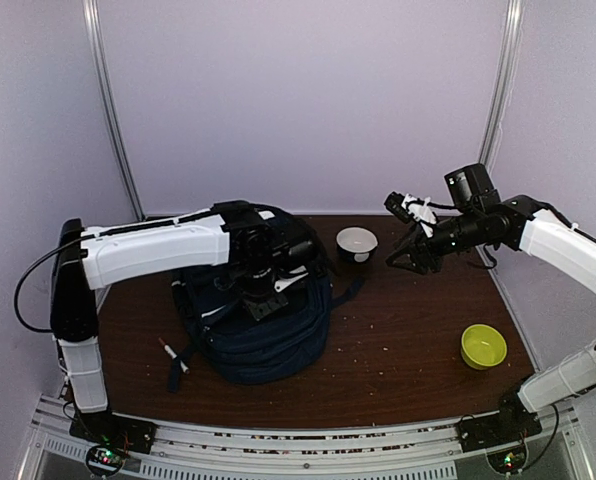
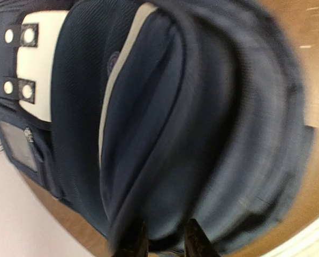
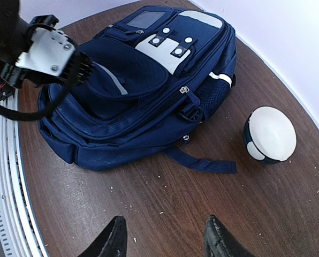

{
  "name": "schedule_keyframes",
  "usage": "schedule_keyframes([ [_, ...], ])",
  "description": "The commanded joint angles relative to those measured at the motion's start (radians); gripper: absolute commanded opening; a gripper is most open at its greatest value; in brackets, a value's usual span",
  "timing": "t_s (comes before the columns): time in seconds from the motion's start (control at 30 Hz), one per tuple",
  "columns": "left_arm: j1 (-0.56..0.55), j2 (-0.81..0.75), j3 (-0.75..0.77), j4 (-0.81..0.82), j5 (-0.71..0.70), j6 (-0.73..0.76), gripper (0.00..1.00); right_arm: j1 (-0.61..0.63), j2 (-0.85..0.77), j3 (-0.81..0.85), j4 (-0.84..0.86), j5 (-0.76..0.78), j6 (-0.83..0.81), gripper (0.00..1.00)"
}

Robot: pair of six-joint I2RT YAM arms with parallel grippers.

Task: Pack the student bag
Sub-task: Place the pen in the upper front pocket of the bag, then pick up the pen at the corner of the board.

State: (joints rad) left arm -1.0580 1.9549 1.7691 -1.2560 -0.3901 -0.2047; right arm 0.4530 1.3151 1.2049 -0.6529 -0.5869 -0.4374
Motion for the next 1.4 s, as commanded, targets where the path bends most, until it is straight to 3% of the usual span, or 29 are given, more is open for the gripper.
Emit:
schedule_keyframes([
  [0.0,-0.018,-0.143,-0.050,0.045,0.224,-0.032,0.25,0.000,0.014,-0.010,0.019,-0.007,0.006,0.49],
  [0.13,-0.025,-0.257,-0.129,0.102,0.314,-0.063,0.25,-0.001,0.016,-0.008,0.017,-0.011,0.000,0.49],
  [0.3,-0.005,-0.375,-0.211,0.129,0.202,-0.186,0.29,0.000,0.011,-0.007,0.012,-0.018,-0.003,0.49],
  [0.43,0.115,-0.485,-0.345,0.130,0.113,-0.401,0.32,0.000,0.008,-0.007,0.009,-0.030,-0.003,0.49],
  [0.57,0.281,-0.659,-0.577,0.210,0.153,-0.599,0.35,0.000,0.006,-0.008,0.006,-0.034,-0.009,0.49],
  [0.7,0.366,-0.786,-0.748,0.280,0.171,-0.721,0.37,0.000,0.001,-0.013,0.005,-0.029,-0.015,0.49],
  [0.9,0.435,-0.782,-0.886,0.313,0.223,-0.865,0.39,0.000,0.001,-0.017,0.006,-0.031,-0.015,0.49],
  [1.37,0.476,-0.609,-0.979,0.400,0.337,-1.116,0.33,0.000,0.011,-0.018,0.002,-0.036,-0.016,0.49],
])
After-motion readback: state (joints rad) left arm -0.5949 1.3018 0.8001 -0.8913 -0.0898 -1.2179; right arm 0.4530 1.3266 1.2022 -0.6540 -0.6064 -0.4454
